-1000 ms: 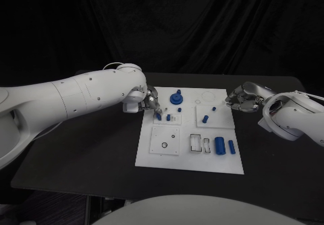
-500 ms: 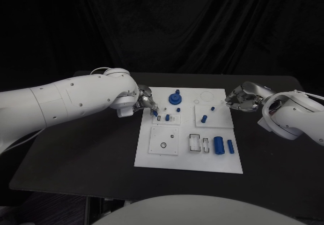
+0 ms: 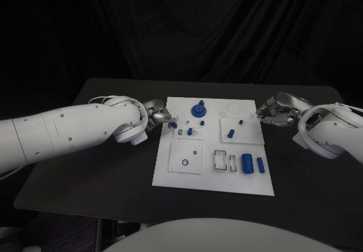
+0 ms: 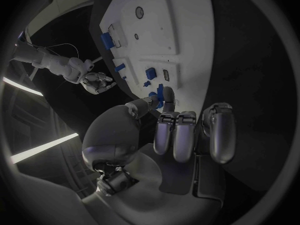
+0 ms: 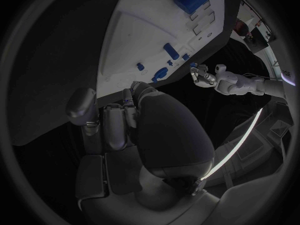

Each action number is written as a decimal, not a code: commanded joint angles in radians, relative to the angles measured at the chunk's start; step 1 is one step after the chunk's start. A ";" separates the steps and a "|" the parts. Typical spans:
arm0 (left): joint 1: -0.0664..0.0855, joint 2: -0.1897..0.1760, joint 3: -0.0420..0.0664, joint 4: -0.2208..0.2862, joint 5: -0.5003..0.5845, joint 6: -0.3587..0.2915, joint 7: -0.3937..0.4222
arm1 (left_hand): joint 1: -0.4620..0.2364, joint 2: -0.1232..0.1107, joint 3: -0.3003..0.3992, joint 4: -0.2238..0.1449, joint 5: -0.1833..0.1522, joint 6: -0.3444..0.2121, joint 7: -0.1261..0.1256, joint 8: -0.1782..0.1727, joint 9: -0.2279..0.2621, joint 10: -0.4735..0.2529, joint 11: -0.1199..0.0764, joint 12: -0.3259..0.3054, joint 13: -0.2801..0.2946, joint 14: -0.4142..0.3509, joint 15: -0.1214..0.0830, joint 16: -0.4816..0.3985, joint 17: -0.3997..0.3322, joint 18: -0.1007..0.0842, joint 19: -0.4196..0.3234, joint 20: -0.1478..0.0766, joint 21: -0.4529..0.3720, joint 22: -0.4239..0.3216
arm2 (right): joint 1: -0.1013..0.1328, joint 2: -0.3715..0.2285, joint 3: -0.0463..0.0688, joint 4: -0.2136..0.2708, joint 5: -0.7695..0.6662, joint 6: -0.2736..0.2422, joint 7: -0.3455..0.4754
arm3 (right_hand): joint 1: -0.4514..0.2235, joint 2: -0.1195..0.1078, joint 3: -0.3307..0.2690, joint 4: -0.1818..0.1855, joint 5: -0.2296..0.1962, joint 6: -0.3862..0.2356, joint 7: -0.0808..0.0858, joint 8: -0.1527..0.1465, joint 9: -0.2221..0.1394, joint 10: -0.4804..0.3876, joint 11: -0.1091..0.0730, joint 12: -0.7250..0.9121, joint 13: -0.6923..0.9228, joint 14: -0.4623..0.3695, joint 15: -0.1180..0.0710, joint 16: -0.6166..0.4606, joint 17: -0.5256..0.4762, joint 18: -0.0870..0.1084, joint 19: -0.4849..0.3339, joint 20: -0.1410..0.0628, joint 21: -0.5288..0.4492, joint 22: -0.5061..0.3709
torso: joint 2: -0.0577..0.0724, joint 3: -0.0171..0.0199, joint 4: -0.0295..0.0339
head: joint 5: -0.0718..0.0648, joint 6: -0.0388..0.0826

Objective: Assemble the parts on the task board

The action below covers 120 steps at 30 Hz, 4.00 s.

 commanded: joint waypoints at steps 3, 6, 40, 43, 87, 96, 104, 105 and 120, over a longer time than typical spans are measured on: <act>-0.044 -0.003 0.001 -0.004 -0.033 -0.182 0.184 | 0.030 -0.003 -0.053 0.066 0.040 -0.003 0.003 -0.005 -0.001 0.104 -0.004 0.003 0.263 0.104 -0.005 0.003 0.263 -0.007 -0.011 0.003 -0.012 0.201 | -0.002 -0.004 0.001 0.004 0.005 -0.024 0.009 | -0.009 0.002 0.006 -0.001 0.007 0.000 0.004 -0.003 0.000 -0.009 0.001 -0.005 -0.005 0.010 0.006 -0.004 -0.001 0.016 -0.006 -0.001 -0.005 0.110 | 0.001 -0.0002 0.0003 | -0.006 0.000; -0.063 -0.001 0.001 -0.007 -0.045 -0.191 0.199 | 0.044 -0.006 -0.068 0.076 0.037 -0.006 0.004 -0.011 -0.004 0.104 -0.004 0.003 0.263 0.104 -0.004 0.003 0.263 -0.007 -0.011 0.002 -0.011 0.202 | -0.002 -0.008 0.001 0.005 0.006 -0.027 0.011 | -0.009 0.002 0.006 -0.001 0.007 0.000 0.004 -0.003 0.000 -0.009 0.001 -0.005 -0.005 0.010 0.006 -0.004 -0.001 0.016 -0.006 -0.001 -0.005 0.110 | -0.002 0.0019 0.0038 | -0.012 0.000; -0.101 0.034 0.001 -0.028 -0.176 -0.095 0.095 | 0.108 0.004 -0.157 0.135 0.124 0.011 0.003 -0.026 -0.018 0.104 -0.005 0.003 0.263 0.104 -0.005 0.003 0.263 -0.009 -0.001 0.001 0.000 0.205 | -0.002 -0.006 0.001 0.004 0.015 -0.024 0.012 | -0.010 0.000 0.006 -0.001 0.008 0.000 0.004 -0.004 0.000 -0.009 0.001 -0.004 -0.004 0.010 0.007 -0.003 0.001 0.016 -0.006 0.000 -0.006 0.109 | -0.012 0.0051 0.0041 | -0.007 0.000; -0.102 0.039 0.001 -0.032 -0.176 -0.098 0.097 | 0.111 0.005 -0.160 0.136 0.128 0.010 0.002 -0.027 -0.019 0.104 -0.006 0.003 0.263 0.104 -0.006 0.003 0.263 -0.009 -0.001 0.001 0.001 0.205 | -0.002 -0.006 0.001 0.004 0.016 -0.023 0.012 | -0.010 0.000 0.006 -0.001 0.008 0.000 0.004 -0.004 0.000 -0.009 0.001 -0.004 -0.004 0.010 0.007 -0.003 0.001 0.016 -0.006 0.000 -0.006 0.109 | -0.012 0.0052 0.0042 | -0.007 0.000; -0.115 0.044 0.001 -0.048 -0.176 -0.109 0.101 | 0.133 0.012 -0.181 0.141 0.163 0.006 0.003 -0.032 -0.020 0.104 -0.005 0.003 0.263 0.104 -0.005 0.003 0.263 -0.009 -0.003 0.001 -0.002 0.204 | -0.003 -0.009 0.001 0.005 0.028 -0.011 0.004 | -0.012 0.000 0.008 0.000 0.011 0.001 0.004 -0.004 0.000 -0.011 0.001 -0.005 -0.006 0.009 0.007 -0.005 -0.001 0.016 -0.007 0.000 -0.011 0.109 | -0.012 0.0039 0.0047 | -0.011 0.000; -0.115 0.047 0.001 -0.050 -0.176 -0.096 0.089 | 0.134 0.013 -0.189 0.145 0.162 0.004 0.005 -0.034 -0.020 0.104 -0.004 0.003 0.263 0.104 -0.005 0.003 0.263 -0.008 -0.003 0.001 -0.003 0.204 | -0.003 -0.009 0.001 0.005 0.029 -0.010 0.004 | -0.012 0.000 0.008 0.000 0.011 0.001 0.004 -0.004 0.000 -0.011 0.001 -0.005 -0.006 0.009 0.007 -0.005 -0.001 0.016 -0.007 0.000 -0.011 0.109 | -0.012 0.0045 0.0047 | -0.011 0.000; -0.115 0.048 0.001 -0.048 -0.176 -0.077 0.092 | 0.115 0.025 -0.272 0.218 0.055 0.005 0.010 -0.047 -0.030 0.104 0.001 0.003 0.263 0.104 0.000 0.003 0.263 -0.007 -0.007 0.005 -0.009 0.202 | -0.003 -0.009 0.001 0.005 0.030 -0.009 0.004 | -0.012 0.000 0.008 0.000 0.011 0.001 0.004 -0.004 0.000 -0.011 0.001 -0.005 -0.006 0.009 0.007 -0.005 -0.001 0.016 -0.007 0.000 -0.011 0.109 | -0.012 0.0049 0.0040 | -0.008 0.000; -0.115 0.049 0.001 -0.047 -0.176 -0.076 0.094 | 0.108 0.026 -0.297 0.237 0.041 0.004 0.011 -0.052 -0.033 0.104 0.002 0.003 0.263 0.104 0.001 0.003 0.263 -0.007 -0.009 0.006 -0.011 0.202 | -0.003 -0.009 0.001 0.005 0.030 -0.008 0.004 | -0.012 0.000 0.008 0.000 0.011 0.001 0.004 -0.004 0.000 -0.011 0.001 -0.005 -0.006 0.009 0.007 -0.005 -0.001 0.016 -0.007 0.000 -0.011 0.109 | -0.012 0.0051 0.0039 | -0.008 0.000; -0.117 0.051 0.001 -0.054 -0.176 -0.033 0.069 | 0.010 0.060 -0.517 0.337 -0.030 -0.003 0.027 -0.104 -0.073 0.104 0.017 0.003 0.263 0.104 0.013 0.003 0.263 -0.005 -0.013 0.018 -0.019 0.200 | -0.004 -0.009 0.001 0.005 0.030 -0.004 0.003 | -0.012 0.000 0.008 0.000 0.011 0.001 0.004 -0.004 0.000 -0.011 0.001 -0.005 -0.006 0.009 0.007 -0.005 -0.001 0.016 -0.007 0.000 -0.011 0.109 | -0.011 0.0045 0.0049 | -0.009 0.000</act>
